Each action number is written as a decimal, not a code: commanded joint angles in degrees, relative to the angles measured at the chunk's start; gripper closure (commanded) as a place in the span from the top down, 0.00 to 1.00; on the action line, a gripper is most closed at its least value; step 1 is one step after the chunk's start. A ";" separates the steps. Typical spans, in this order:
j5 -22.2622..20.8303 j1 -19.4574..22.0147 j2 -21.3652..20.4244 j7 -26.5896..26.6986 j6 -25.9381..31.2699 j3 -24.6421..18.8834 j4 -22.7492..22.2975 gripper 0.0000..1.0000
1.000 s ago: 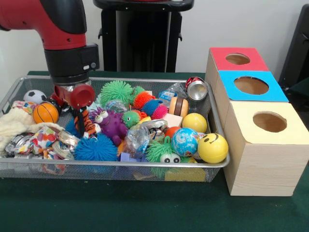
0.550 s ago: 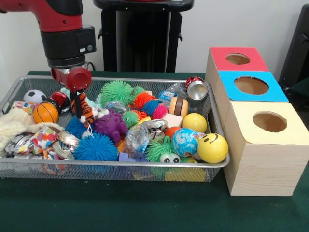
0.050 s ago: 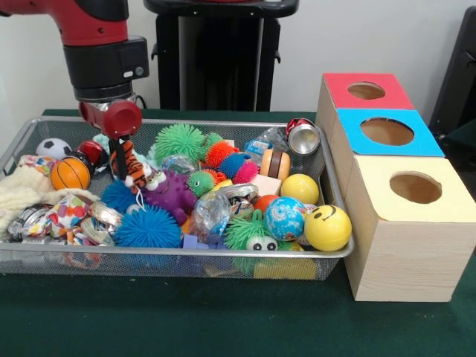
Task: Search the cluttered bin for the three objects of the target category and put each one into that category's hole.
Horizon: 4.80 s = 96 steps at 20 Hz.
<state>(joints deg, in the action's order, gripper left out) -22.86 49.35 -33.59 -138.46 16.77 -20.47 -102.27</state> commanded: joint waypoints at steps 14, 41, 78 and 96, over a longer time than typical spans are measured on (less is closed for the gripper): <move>5.69 -9.19 -7.99 -6.61 3.55 2.67 -9.75 0.00; 10.21 -16.69 -14.28 -9.04 -2.45 11.02 -18.42 0.00; 29.51 -46.46 -20.42 -14.22 -4.96 31.59 -24.97 0.00; 42.05 -60.73 -12.69 -19.15 -11.10 35.66 -24.20 0.00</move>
<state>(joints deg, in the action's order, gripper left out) 13.02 -8.67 -51.30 -139.54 10.59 14.83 -126.45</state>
